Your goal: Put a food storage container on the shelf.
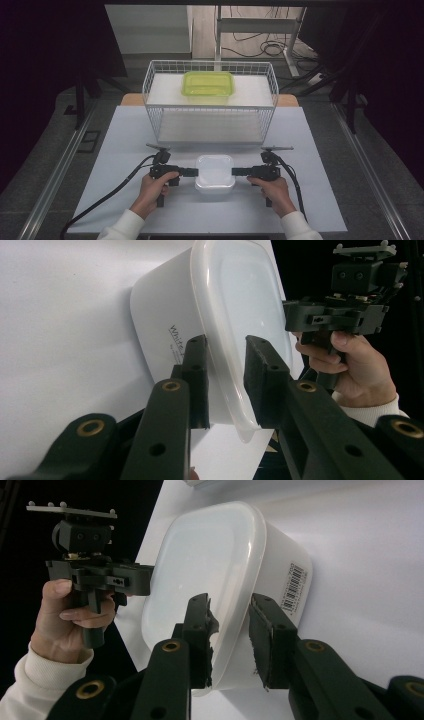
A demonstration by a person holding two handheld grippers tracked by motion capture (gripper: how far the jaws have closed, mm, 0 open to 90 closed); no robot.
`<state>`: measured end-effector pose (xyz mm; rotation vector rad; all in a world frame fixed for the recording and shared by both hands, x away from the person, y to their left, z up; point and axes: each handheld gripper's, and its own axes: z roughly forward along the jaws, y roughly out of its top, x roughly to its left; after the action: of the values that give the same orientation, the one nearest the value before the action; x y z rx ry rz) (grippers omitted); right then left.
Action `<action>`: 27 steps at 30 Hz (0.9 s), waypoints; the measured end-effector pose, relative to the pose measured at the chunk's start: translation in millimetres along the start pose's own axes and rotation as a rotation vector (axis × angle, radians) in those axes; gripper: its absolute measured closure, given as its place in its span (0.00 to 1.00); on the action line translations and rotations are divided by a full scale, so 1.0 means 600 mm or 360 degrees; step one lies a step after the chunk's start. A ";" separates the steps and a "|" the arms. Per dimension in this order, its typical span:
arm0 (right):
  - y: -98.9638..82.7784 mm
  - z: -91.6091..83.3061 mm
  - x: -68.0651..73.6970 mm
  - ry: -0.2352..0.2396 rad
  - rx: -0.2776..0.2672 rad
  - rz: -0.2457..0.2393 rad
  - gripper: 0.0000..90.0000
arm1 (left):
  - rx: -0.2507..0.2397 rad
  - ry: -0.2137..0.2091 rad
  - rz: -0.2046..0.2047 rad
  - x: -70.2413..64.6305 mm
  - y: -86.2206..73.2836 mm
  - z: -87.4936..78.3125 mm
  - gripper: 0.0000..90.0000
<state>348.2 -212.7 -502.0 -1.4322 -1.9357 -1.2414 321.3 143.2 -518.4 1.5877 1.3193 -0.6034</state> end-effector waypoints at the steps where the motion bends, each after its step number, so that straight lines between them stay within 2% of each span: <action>1: 0.000 -0.001 0.002 -0.0001 -0.0009 -0.0006 0.79 | -0.0008 0.0001 -0.0006 -0.002 0.000 -0.001 0.82; 10: 0.002 -0.007 0.007 -0.0011 -0.0034 -0.0069 0.81 | -0.0031 0.0005 0.0010 -0.007 -0.001 -0.003 0.86; 16: 0.004 -0.011 0.016 0.0001 -0.0043 -0.0121 0.84 | -0.0046 0.0034 0.0035 -0.011 -0.002 -0.007 0.87; 27: 0.004 -0.012 0.018 -0.0021 -0.0048 -0.0147 0.85 | -0.0064 -0.0005 0.0061 -0.015 -0.001 -0.013 0.89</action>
<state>345.4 -212.7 -489.3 -1.3831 -2.0202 -1.3105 317.0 145.9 -508.0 1.5750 1.2886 -0.5522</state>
